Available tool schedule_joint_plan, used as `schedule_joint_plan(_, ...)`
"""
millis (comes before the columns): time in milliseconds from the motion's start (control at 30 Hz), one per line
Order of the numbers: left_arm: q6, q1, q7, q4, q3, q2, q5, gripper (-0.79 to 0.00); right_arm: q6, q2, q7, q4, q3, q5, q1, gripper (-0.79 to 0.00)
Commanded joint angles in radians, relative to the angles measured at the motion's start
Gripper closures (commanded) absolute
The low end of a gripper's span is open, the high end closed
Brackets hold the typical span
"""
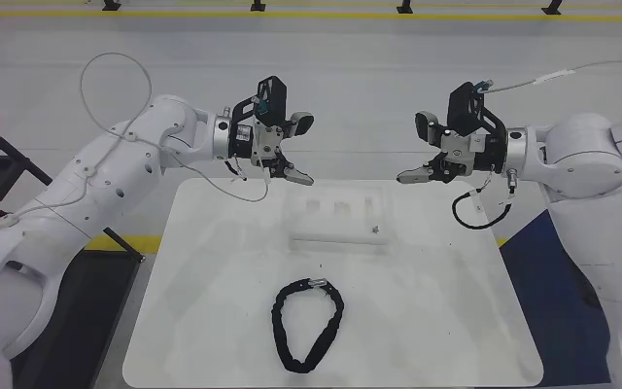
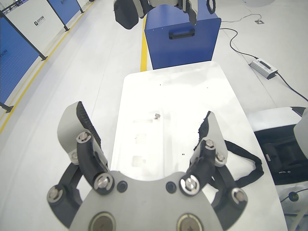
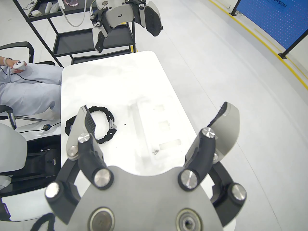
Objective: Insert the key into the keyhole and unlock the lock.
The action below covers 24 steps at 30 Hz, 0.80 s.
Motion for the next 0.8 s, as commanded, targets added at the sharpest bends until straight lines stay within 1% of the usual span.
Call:
schedule_joint_plan(0, 0.0, 0.0, 0.0, 0.0, 0.0, 0.0, 0.0, -0.785, 0.0, 0.0, 0.0, 0.0, 0.0, 0.0, 0.0, -0.785)
schedule_joint_plan(267, 0.0, 0.0, 0.0, 0.0, 0.0, 0.0, 0.0, -0.784, 0.0, 0.0, 0.0, 0.0, 0.0, 0.0, 0.0, -0.784)
schedule_joint_plan(367, 0.0, 0.0, 0.0, 0.0, 0.0, 0.0, 0.0, -0.785, 0.042, -0.001, -0.032, 0.012, -0.006, -0.033, -0.02, -0.785)
schedule_joint_plan(500, 0.0, 0.0, 0.0, 0.0, 0.0, 0.0, 0.0, -0.785, 0.071, -0.011, -0.055, 0.074, -0.048, -0.042, -0.016, -0.785)
schedule_joint_plan(767, 0.0, 0.0, 0.0, 0.0, 0.0, 0.0, 0.0, -0.785, 0.093, -0.043, -0.036, 0.229, -0.155, -0.027, 0.04, -0.785)
